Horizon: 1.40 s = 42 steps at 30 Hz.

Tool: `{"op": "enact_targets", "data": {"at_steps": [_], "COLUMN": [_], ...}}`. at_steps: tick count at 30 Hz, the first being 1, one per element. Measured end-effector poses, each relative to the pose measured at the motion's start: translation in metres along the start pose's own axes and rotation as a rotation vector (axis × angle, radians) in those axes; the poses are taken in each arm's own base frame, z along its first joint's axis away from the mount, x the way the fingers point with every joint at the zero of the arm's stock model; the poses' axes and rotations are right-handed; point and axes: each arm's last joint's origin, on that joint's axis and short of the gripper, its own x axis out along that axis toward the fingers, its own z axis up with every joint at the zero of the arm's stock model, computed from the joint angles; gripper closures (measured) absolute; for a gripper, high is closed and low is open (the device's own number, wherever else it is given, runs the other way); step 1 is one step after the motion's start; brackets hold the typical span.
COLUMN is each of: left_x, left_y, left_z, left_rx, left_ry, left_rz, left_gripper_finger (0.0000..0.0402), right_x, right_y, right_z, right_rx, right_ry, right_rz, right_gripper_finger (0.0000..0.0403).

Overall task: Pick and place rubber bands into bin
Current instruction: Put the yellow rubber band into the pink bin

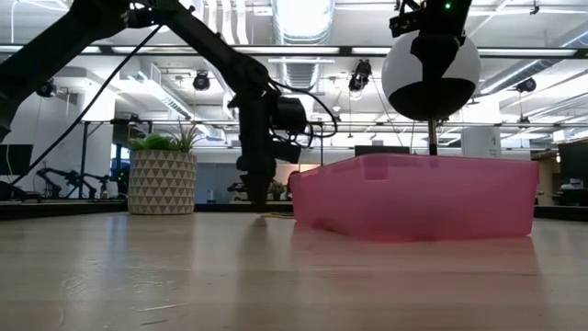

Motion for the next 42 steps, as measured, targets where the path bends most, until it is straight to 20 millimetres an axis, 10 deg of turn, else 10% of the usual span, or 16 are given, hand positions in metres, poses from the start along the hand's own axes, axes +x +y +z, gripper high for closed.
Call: {"op": "enact_targets", "data": {"at_steps": [19, 32, 42], "left_x": [0.017, 0.018, -0.044], "left_y": [-0.001, -0.009, -0.025], "left_z": [0.001, 0.003, 0.009], "left_rx": [-0.096, -0.037, -0.019], "left_ry": [-0.01, -0.038, -0.277], "left_rz": [-0.088, -0.212, -0.481], "left_gripper_finger": [0.0243, 0.0396, 0.0401], "right_x": [0.0, 0.0, 0.0], "right_y": [0.0, 0.0, 0.001], "right_z": [0.0, 0.0, 0.001], "right_rx": [-0.003, -0.001, 0.003], "right_ry": [0.0, -0.003, -0.013], "right_rz": [0.002, 0.002, 0.004], "right_gripper_finger": [0.0209, 0.0209, 0.0209]}}
